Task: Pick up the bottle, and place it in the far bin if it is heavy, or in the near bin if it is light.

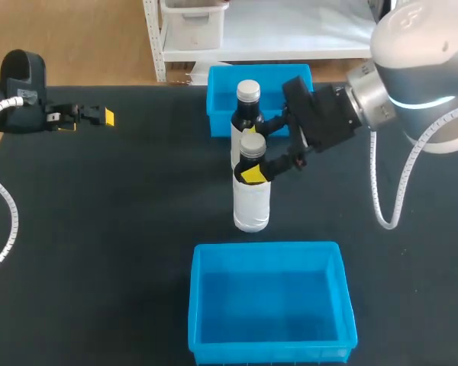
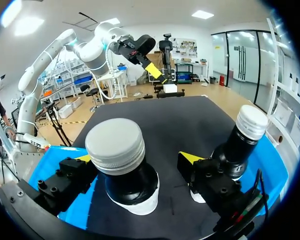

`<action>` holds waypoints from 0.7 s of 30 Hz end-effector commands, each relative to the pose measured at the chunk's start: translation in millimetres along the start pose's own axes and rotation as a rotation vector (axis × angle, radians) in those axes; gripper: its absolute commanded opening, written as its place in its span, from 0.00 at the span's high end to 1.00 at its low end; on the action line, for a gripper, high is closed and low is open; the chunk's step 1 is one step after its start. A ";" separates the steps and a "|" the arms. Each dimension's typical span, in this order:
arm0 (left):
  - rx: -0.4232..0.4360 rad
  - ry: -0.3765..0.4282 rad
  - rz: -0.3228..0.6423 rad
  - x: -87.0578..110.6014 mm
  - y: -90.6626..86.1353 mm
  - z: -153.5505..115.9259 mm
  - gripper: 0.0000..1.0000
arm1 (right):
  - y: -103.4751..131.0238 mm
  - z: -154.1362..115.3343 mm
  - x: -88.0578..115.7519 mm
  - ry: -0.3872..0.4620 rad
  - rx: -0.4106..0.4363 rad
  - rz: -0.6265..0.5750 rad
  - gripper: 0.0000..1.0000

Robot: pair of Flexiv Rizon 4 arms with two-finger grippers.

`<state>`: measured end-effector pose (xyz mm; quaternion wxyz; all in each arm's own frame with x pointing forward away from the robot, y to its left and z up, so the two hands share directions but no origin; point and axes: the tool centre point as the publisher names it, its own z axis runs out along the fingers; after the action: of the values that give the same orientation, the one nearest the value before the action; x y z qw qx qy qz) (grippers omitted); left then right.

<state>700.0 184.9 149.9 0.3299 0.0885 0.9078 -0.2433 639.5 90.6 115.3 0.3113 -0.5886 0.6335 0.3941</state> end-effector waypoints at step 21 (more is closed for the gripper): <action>0.000 0.000 0.000 0.0 0.0 0.0 0.00 | -0.3 0.0 -1.7 -0.022 0.005 -0.001 0.39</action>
<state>700.0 184.9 149.9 0.3299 0.0885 0.9078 -0.2433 639.8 91.8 117.3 0.3186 -0.5839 0.6315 0.3985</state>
